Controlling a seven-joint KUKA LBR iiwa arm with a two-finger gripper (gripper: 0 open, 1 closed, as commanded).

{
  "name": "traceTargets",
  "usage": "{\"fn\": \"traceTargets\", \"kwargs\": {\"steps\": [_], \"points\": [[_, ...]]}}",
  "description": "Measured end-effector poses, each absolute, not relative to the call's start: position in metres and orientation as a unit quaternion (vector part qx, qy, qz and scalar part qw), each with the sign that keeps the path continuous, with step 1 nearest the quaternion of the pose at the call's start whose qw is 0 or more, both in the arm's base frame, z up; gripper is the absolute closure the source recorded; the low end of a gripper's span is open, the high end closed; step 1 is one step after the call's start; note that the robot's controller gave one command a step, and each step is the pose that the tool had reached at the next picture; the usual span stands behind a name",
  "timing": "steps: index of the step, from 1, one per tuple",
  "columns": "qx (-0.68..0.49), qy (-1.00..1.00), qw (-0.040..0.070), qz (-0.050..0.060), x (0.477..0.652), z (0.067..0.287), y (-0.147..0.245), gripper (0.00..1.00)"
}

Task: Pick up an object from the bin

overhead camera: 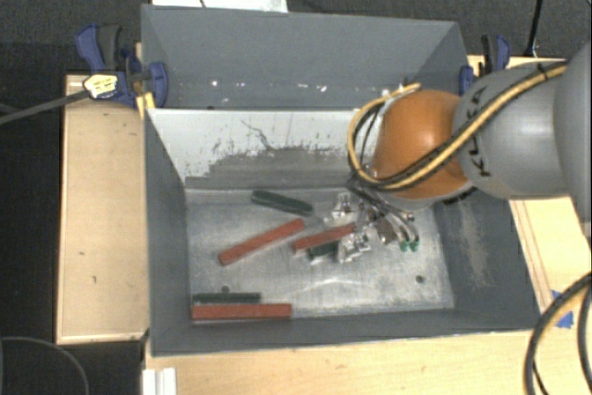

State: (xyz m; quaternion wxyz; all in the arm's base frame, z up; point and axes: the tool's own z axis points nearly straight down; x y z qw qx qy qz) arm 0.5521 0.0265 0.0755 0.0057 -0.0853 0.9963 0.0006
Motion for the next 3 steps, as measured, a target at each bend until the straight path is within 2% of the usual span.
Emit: {"fn": "traceTargets", "kwargs": {"steps": [1, 2, 3], "points": [[-0.073, 0.997, 0.001, 0.000, 0.552, 0.200, 0.019, 1.00], [-0.072, 0.997, 0.001, 0.000, 0.552, 0.200, 0.019, 1.00], [-0.204, 0.979, 0.006, -0.002, 0.550, 0.370, -0.052, 1.00]]}}
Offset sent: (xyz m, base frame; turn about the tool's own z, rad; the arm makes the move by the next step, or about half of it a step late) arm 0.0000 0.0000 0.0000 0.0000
